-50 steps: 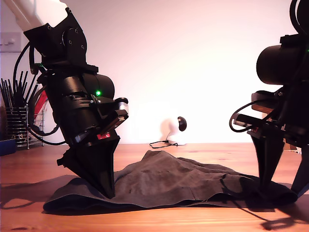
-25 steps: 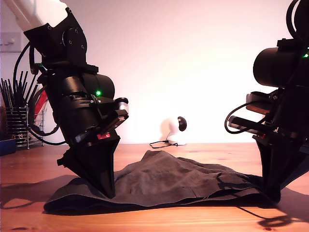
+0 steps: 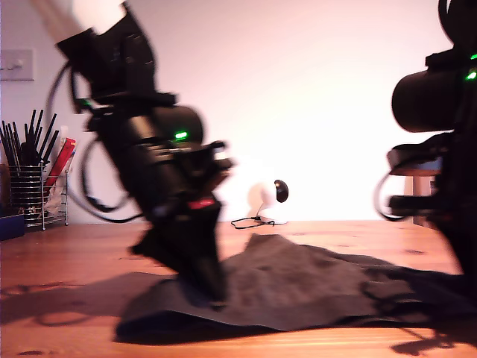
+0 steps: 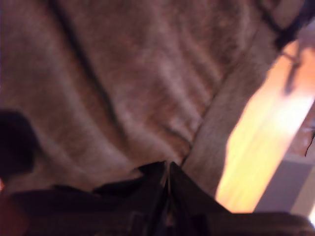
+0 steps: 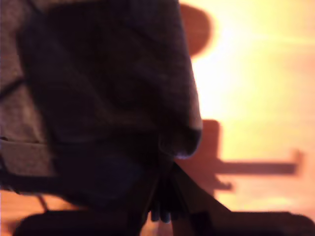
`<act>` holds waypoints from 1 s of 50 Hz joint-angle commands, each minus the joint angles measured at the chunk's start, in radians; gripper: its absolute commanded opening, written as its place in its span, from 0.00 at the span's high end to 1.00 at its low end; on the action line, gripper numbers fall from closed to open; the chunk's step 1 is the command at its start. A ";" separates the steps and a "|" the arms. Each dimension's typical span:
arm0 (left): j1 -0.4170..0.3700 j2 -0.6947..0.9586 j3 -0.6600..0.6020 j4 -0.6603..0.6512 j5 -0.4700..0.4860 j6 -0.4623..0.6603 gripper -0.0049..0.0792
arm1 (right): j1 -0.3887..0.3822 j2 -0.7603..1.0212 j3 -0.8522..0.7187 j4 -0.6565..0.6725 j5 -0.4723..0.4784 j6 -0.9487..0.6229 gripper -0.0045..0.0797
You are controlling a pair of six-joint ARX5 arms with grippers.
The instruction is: Fold the underwear in front of you. After folding it, place it to the right side.
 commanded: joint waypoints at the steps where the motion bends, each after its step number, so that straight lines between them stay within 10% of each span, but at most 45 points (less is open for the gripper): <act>1: -0.021 -0.007 -0.022 0.023 0.005 -0.018 0.96 | -0.003 -0.036 0.046 -0.026 0.043 -0.018 0.96; 50: 0.012 -0.060 -0.022 0.158 -0.066 -0.025 0.96 | 0.031 -0.100 0.231 -0.195 0.132 -0.087 0.96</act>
